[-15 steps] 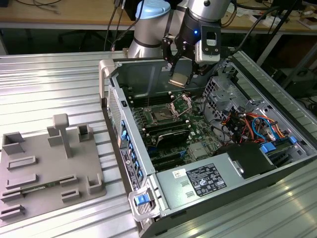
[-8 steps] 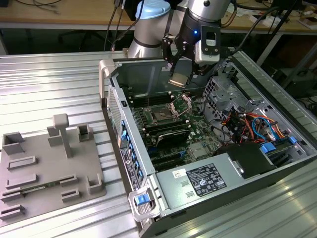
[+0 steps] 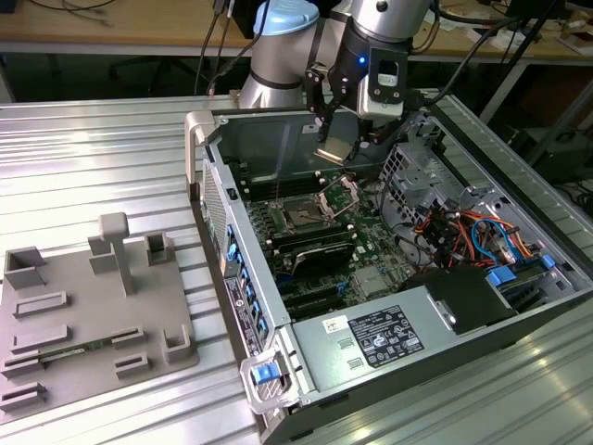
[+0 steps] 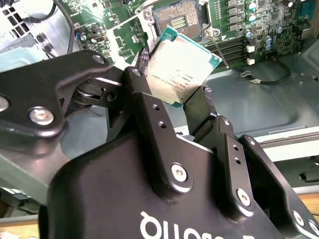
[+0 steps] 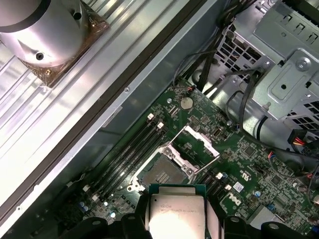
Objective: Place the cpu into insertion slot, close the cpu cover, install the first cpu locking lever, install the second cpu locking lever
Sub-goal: 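Place the cpu into insertion slot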
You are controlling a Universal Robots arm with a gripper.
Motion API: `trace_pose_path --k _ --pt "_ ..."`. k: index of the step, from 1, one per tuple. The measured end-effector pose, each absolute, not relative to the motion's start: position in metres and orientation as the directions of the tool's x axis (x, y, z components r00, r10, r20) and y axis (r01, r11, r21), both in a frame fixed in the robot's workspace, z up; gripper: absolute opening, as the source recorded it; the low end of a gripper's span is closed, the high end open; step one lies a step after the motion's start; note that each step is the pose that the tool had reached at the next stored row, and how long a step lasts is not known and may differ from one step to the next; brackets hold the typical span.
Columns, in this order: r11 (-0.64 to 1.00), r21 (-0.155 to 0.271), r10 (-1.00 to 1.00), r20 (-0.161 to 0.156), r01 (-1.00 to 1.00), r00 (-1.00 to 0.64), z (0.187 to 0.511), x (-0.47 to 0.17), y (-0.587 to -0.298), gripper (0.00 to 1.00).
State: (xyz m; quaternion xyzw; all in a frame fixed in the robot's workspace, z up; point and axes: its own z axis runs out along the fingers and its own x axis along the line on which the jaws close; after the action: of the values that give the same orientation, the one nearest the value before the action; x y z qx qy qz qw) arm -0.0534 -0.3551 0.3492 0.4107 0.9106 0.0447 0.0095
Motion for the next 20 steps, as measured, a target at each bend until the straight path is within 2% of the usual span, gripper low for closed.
trace_pose_path --k 14,20 --pt "0.658 0.089 0.749 0.019 0.748 -0.662 0.347 -0.053 -0.355 0.54" --pt "0.605 0.089 0.793 0.019 0.791 -0.609 0.337 -0.053 -0.354 0.54"
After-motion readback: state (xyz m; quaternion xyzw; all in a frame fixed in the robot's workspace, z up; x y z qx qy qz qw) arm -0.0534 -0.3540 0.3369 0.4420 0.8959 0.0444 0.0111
